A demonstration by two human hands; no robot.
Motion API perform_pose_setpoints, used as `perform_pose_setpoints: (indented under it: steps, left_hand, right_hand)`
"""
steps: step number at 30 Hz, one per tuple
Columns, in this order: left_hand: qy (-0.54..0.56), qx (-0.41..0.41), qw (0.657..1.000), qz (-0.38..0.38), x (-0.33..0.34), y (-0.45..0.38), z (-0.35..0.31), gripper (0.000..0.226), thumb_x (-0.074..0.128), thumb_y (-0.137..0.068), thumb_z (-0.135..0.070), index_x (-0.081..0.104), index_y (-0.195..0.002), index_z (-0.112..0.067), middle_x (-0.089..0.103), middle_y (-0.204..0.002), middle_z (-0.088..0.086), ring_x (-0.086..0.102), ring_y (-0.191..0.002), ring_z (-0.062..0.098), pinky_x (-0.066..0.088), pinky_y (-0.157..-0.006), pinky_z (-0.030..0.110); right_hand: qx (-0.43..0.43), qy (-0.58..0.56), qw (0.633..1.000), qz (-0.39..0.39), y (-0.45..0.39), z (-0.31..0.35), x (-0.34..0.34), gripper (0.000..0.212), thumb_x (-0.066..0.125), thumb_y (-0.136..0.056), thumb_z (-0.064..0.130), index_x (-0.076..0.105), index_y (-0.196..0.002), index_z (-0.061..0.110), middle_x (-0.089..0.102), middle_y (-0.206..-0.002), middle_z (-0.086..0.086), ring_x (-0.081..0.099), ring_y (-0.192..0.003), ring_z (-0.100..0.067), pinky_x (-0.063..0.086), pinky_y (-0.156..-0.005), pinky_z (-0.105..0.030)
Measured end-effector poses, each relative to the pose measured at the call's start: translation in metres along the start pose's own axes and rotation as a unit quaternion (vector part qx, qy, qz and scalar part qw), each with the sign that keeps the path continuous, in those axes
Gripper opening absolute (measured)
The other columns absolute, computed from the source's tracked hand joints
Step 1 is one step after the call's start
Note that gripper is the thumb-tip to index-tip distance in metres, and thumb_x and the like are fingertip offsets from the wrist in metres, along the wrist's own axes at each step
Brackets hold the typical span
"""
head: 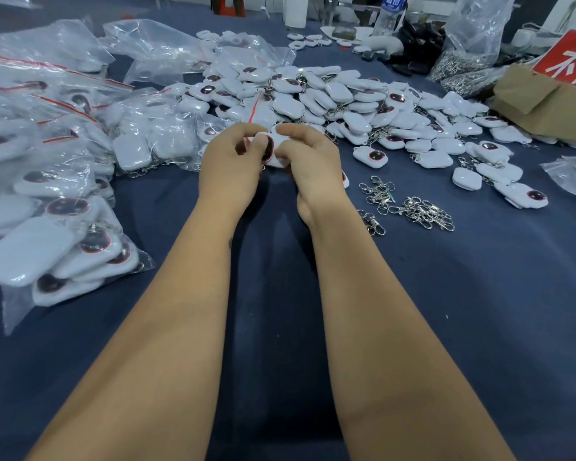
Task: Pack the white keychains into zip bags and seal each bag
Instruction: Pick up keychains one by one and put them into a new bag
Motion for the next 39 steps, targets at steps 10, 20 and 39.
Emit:
perform_pose_setpoints:
  steps: [10,20,39]
  left_hand:
    - [0.051,-0.074,0.995,-0.031,-0.0025,0.0003,0.0066,0.033,0.047,-0.096,-0.027,0.051,-0.064,-0.018,0.055,-0.056,-0.001,0.046,-0.046,0.009,0.038,-0.058,0.027]
    - [0.011,-0.036,0.999,0.014,0.0029,-0.0018,0.0049,0.03,0.055,-0.095,-0.026,0.06,-0.07,-0.01,0.049,-0.045,-0.012,0.044,-0.049,0.007,0.039,-0.064,0.03]
    - [0.023,-0.021,0.999,0.028,0.0053,-0.0004,0.0017,0.022,0.053,-0.09,-0.03,0.074,-0.082,-0.03,0.062,-0.072,-0.009,0.053,-0.068,0.012,0.047,-0.071,0.034]
  right_hand:
    - [0.025,0.021,0.999,0.036,-0.0067,-0.0054,-0.0011,0.026,0.057,-0.087,-0.011,0.063,-0.102,0.01,0.066,-0.089,-0.009,0.063,-0.083,-0.023,0.054,-0.083,-0.033]
    - [0.022,0.018,0.999,0.033,-0.0091,-0.0071,-0.0021,0.028,0.056,-0.088,-0.008,0.061,-0.114,0.0,0.068,-0.1,-0.017,0.065,-0.085,-0.023,0.058,-0.078,-0.03]
    - [0.007,0.019,0.998,0.056,-0.0012,-0.0008,0.0047,0.012,0.055,-0.087,0.001,0.064,-0.09,0.01,0.068,-0.086,-0.01,0.067,-0.079,-0.021,0.06,-0.082,-0.048]
Point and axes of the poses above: each hand's wrist, its own y-axis away from the middle knuckle, its own x-axis out of the palm, z = x × y, the point moved 7 cm from there along -y, towards the middle knuckle
